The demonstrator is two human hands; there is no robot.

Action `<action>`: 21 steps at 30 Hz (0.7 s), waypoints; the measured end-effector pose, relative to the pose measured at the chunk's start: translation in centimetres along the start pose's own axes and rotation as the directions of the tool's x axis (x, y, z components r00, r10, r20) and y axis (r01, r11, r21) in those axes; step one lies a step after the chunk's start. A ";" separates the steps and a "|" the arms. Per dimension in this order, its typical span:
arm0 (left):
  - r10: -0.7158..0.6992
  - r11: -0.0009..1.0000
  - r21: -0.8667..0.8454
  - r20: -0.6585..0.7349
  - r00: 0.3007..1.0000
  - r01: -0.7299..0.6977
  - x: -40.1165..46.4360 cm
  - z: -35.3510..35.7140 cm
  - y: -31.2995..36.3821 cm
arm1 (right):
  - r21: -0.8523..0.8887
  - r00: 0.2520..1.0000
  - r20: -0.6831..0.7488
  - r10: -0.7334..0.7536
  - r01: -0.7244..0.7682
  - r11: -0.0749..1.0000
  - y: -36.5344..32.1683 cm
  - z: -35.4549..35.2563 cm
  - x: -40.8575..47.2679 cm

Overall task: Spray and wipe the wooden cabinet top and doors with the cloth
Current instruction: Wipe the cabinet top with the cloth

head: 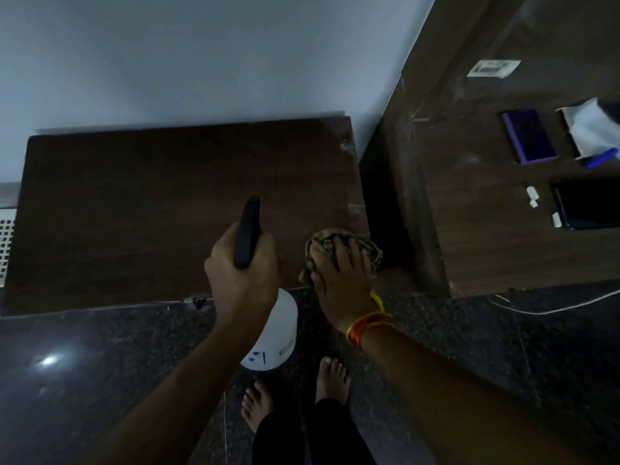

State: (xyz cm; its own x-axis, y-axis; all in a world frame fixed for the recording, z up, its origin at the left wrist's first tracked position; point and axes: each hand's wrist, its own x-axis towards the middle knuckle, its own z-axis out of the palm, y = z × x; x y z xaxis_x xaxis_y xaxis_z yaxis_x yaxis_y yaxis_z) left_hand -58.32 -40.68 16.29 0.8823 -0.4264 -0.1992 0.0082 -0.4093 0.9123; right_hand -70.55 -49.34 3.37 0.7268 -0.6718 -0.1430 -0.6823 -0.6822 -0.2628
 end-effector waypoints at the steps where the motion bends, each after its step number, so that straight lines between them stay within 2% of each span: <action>1: 0.007 1.000 -0.006 0.001 1.000 -0.007 0.0 0.1 0.0 | 0.007 1.000 -0.010 0.016 -0.016 1.000 0.1 -0.2 0.8; 5: 0.009 1.000 -0.007 -0.015 1.000 -0.009 -0.1 0.8 0.0 | 0.020 0.998 -0.030 0.047 -0.047 0.999 0.3 -0.5 2.0; 9: 0.007 1.000 -0.007 0.000 1.000 -0.007 -0.5 1.3 0.3 | 0.026 0.995 0.003 0.101 -0.101 0.995 0.4 -0.4 -0.4; 21: -0.001 1.000 0.009 0.012 1.000 0.001 -0.4 2.5 0.4 | 0.048 0.993 0.037 0.109 -0.111 0.993 2.2 -0.9 2.5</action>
State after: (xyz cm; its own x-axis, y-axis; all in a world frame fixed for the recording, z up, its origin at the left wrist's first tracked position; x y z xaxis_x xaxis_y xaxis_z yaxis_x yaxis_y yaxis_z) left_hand -59.86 -42.63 15.82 0.8767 -0.4353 -0.2048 0.0053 -0.4168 0.9090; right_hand -70.35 -52.77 3.25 0.6501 -0.7314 -0.2059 -0.7543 -0.5886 -0.2907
